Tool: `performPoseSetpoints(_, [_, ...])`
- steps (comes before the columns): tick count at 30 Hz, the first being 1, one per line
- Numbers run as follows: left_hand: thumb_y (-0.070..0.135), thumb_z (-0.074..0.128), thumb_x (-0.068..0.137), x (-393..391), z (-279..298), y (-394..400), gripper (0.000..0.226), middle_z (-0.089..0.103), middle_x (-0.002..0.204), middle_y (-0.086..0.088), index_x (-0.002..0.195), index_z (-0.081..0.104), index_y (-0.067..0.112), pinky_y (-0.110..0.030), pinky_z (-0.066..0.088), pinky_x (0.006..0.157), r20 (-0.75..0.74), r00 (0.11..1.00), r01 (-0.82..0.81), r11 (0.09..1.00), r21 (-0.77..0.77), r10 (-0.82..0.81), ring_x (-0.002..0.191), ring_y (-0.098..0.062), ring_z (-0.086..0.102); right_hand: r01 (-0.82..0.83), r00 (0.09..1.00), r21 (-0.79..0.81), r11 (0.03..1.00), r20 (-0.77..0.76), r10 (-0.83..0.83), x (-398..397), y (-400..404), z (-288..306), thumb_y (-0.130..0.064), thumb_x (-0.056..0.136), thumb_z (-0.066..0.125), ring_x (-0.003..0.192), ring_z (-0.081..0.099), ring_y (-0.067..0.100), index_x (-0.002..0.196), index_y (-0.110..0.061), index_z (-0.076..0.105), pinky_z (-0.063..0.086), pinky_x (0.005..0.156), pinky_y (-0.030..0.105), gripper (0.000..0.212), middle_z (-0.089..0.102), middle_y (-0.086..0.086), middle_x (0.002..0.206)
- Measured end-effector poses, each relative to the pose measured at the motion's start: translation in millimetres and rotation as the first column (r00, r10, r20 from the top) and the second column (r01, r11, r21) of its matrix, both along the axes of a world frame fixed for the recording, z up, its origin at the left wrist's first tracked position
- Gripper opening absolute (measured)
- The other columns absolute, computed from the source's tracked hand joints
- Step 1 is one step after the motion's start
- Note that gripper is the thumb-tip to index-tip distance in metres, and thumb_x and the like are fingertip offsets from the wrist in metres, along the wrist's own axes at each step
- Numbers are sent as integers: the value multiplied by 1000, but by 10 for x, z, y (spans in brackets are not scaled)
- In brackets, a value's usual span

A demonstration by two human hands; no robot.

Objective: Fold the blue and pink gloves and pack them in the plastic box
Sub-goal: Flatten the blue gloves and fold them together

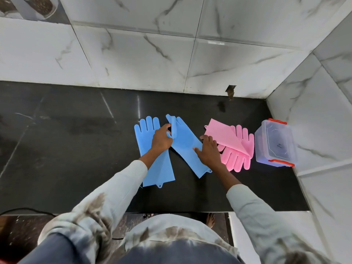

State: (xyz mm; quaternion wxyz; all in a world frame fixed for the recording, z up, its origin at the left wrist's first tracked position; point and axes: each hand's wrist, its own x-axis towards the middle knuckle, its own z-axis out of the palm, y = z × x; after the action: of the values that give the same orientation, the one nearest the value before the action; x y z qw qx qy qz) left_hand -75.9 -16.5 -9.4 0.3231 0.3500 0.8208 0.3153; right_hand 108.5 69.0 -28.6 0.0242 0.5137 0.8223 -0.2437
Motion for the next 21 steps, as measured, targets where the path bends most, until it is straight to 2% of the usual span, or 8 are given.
performPoseSetpoints(2, [-4, 58, 104, -23, 21, 6, 59, 66, 142, -16, 160, 47, 11, -35, 56, 105, -30, 998, 51, 999, 3, -51, 130, -32, 65, 40, 999, -9, 999, -27, -40, -9, -15, -20, -39, 103, 63, 137, 52, 28, 146, -14, 45, 47, 115, 45, 53, 52, 7, 148])
performPoseSetpoints(4, [-2, 58, 105, -38, 38, 4, 56, 66, 142, -16, 159, 48, 10, -35, 55, 107, -41, 996, 84, 996, 8, -84, 130, -31, 65, 77, 996, -50, 996, -42, -79, -17, -6, -32, -38, 103, 63, 120, 64, 27, 131, -14, 53, 54, 102, 44, 39, 63, 8, 131])
performPoseSetpoints(6, [-1, 58, 106, -40, 62, -22, 56, 64, 146, -16, 160, 48, 8, -35, 52, 114, -30, 996, 82, 996, 42, -81, 134, -31, 63, 70, 998, -120, 990, 17, -69, -12, 18, -60, -34, 104, 60, 107, 66, 26, 116, -13, 57, 55, 92, 44, 24, 67, 8, 116])
performPoseSetpoints(9, [-1, 60, 106, -45, 51, -106, 54, 60, 152, -16, 158, 49, 6, -40, 49, 121, 4, 1000, -29, 992, 125, 28, 140, -31, 59, 70, 996, -193, 979, 65, -58, 30, 30, -118, -29, 103, 57, 100, 66, 27, 111, -10, 58, 56, 88, 44, 20, 67, 10, 108])
performPoseSetpoints(12, [6, 61, 107, -108, -9, -274, 53, 49, 160, -10, 158, 49, 12, -37, 43, 126, -100, 981, -160, 984, 81, 167, 149, -27, 48, 53, 997, -152, 987, 59, -45, 29, 11, -132, -37, 100, 59, 95, 65, 22, 113, -10, 60, 54, 81, 39, 30, 66, 7, 105])
performPoseSetpoints(14, [16, 62, 108, -154, -63, -438, 51, 45, 161, -8, 157, 49, 15, -40, 39, 128, -186, 957, -221, 974, 41, 225, 151, -26, 44, 72, 997, -119, 990, 19, -70, -15, 12, -121, -46, 101, 60, 99, 66, 22, 117, -10, 60, 56, 85, 38, 39, 66, 5, 108])
performPoseSetpoints(16, [27, 60, 109, -191, -114, -628, 51, 42, 162, -7, 158, 48, 17, -46, 35, 129, -271, 941, -217, 976, -20, 203, 153, -26, 39, 99, 994, -107, 989, -23, -102, -91, 37, -116, -47, 103, 58, 105, 68, 26, 120, -8, 59, 57, 95, 43, 43, 67, 8, 111])
performPoseSetpoints(21, [48, 47, 112, -260, -218, -999, 64, 17, 178, -7, 168, 29, 23, -53, 16, 136, -357, 934, -52, 976, -211, -28, 168, -28, 13, 166, 971, -184, 969, -142, -193, -220, 134, -170, -32, 108, 54, 100, 60, 26, 114, -4, 56, 52, 97, 42, 28, 59, 10, 105])
